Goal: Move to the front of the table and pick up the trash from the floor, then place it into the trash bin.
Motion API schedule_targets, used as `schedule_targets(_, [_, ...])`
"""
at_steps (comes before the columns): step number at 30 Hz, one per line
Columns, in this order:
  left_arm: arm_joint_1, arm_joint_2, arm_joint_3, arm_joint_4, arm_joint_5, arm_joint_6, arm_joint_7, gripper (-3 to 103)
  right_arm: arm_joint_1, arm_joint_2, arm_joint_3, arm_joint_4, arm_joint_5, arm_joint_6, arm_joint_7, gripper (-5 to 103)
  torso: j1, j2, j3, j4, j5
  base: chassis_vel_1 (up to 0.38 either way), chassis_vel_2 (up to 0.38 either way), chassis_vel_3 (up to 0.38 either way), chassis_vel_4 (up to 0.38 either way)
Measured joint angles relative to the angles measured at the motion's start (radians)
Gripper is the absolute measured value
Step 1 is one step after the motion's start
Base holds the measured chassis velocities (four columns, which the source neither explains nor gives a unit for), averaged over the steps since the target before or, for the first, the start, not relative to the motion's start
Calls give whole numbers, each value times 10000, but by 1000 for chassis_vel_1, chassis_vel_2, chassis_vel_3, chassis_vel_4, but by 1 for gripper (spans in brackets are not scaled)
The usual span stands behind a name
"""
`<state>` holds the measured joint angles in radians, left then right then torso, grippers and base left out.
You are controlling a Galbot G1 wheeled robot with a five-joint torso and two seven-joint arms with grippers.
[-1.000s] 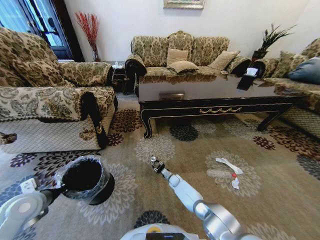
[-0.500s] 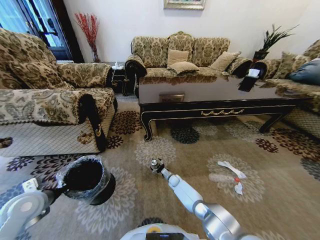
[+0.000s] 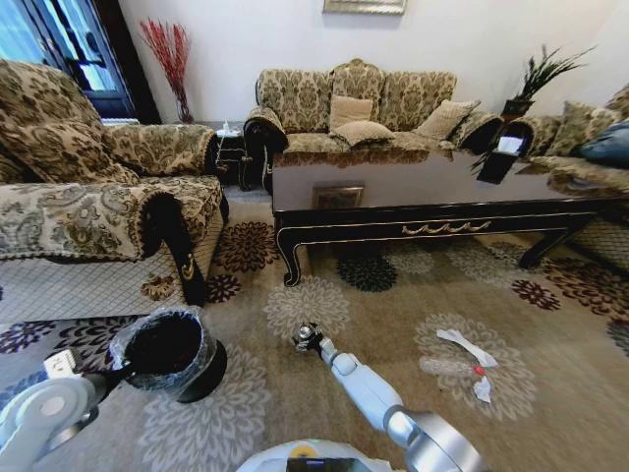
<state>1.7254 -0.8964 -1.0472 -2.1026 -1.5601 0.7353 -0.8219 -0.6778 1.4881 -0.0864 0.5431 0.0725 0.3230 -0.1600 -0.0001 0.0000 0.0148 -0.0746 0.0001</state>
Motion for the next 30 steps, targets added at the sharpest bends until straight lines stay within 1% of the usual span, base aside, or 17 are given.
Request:
schedule_targets(6, [-59,38,49,-5,3,0,0,0,218,6,190,-268,28,-87,93,100,1,-1,3,-6,-1,0,0,0,0])
schedule_targets(7, [-82,49,69,-13,3,0,-1,0,290,45,229,-394,39,-93,88,103,1,0,3,-6,-1,0,0,0,0])
schedule_targets(9, [-91,51,73,-23,3,0,-2,0,327,73,241,-455,57,-96,79,103,0,0,2,-4,-1,0,0,0,0])
schedule_targets(11, [-92,58,69,-34,6,0,-6,0,356,97,228,-505,131,-101,56,94,0,0,3,-2,-1,0,0,0,0])
schedule_targets(12, [-92,58,69,-34,6,0,-6,0,356,97,228,-505,131,-101,56,94,0,0,3,-2,-1,0,0,0,0])
schedule_targets(16, [-43,63,12,-5,11,0,-2,0,356,116,193,-526,174,-109,44,73,0,0,3,-4,0,0,0,0,0])
schedule_targets(17, [-43,63,12,-5,11,0,-2,0,356,116,193,-526,174,-109,44,73,0,0,3,-4,0,0,0,0,0])
schedule_targets(18, [-33,60,6,-5,12,0,-1,0,356,120,192,-529,179,-109,45,67,0,0,2,-4,-1,0,0,0,0])
schedule_targets(19, [-31,59,5,-6,12,0,-1,0,356,121,192,-529,179,-109,46,67,0,0,2,-4,-1,0,0,0,0])
schedule_targets(21, [-31,60,2,-22,12,1,1,0,354,122,193,-519,183,-107,63,58,0,0,3,-5,-2,0,0,0,0])
schedule_targets(24, [-42,60,2,-48,12,0,0,0,340,103,179,-418,231,-105,93,56,1,0,3,-5,-1,0,0,0,0])
schedule_targets(27, [-95,55,108,-84,47,0,-14,0,237,-34,3,-53,434,-184,181,46,1,0,3,-2,-1,0,0,0,0])
schedule_targets(30, [-191,45,297,-137,99,1,-60,0,127,-198,-185,377,630,-277,251,45,1,1,2,-2,-1,0,0,0,0])
